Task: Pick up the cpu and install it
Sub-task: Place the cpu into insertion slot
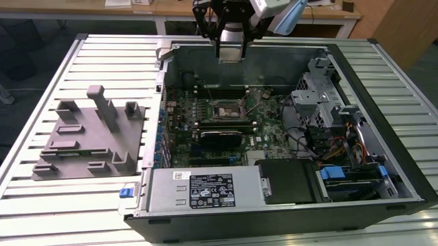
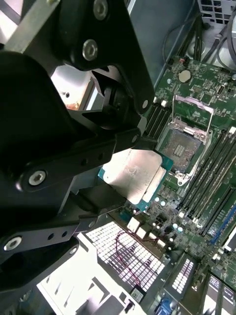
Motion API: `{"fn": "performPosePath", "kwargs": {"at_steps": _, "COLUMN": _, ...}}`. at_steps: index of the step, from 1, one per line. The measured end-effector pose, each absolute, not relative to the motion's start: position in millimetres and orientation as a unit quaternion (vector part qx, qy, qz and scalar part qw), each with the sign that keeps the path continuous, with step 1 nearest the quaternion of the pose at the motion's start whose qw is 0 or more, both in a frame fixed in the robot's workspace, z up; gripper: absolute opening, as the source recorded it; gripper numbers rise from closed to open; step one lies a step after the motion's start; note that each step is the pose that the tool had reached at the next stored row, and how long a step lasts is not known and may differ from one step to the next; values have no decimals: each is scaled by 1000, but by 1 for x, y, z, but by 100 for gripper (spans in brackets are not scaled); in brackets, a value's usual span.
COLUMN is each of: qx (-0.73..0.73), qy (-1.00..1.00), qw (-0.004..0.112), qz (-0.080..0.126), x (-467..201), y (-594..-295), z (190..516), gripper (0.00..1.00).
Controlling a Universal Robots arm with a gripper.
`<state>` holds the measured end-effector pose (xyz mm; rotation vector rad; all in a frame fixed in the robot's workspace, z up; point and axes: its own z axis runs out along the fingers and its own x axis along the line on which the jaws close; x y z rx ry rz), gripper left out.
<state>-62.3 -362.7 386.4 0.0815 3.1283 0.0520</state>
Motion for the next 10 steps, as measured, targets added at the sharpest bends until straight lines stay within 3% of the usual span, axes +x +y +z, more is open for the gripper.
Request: {"fn": "performPosePath", "kwargs": {"at_steps": 10, "qx": 40, "qy": 999, "qw": 6, "qz": 16, "x": -62, "y": -363, "z": 386, "gripper": 53}}
